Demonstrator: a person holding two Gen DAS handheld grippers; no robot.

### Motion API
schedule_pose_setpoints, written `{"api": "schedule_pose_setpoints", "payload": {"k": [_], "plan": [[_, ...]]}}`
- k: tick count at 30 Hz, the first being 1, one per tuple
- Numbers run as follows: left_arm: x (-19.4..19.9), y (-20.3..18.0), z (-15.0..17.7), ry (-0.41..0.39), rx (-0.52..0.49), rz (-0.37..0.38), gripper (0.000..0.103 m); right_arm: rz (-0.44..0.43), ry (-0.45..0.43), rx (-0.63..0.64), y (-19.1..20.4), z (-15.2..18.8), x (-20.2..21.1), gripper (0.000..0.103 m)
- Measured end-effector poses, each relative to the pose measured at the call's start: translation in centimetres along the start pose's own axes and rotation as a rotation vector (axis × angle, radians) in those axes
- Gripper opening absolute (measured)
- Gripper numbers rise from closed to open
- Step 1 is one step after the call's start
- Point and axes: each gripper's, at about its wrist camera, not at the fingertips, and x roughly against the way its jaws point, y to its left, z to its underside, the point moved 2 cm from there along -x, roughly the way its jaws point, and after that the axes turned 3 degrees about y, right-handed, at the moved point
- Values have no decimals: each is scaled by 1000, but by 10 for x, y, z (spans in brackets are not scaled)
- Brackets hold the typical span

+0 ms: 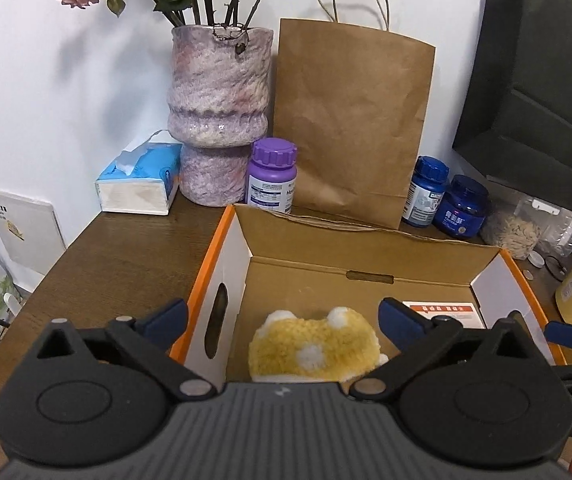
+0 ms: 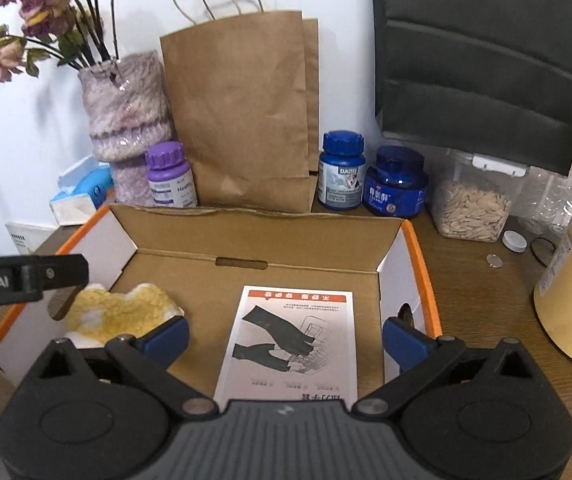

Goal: Flip cup upright
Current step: 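Open both tools and withdraw them from the red box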

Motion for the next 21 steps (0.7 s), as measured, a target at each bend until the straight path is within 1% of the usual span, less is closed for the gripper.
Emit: {"api": "schedule_pose_setpoints", "payload": {"k": [10, 21], "plan": [[43, -1, 11, -44, -7, 11, 103, 1, -68, 11, 1, 9, 47, 103], [97, -2, 31, -101, -37, 21, 103, -28, -125, 20, 3, 35, 107, 103]]}}
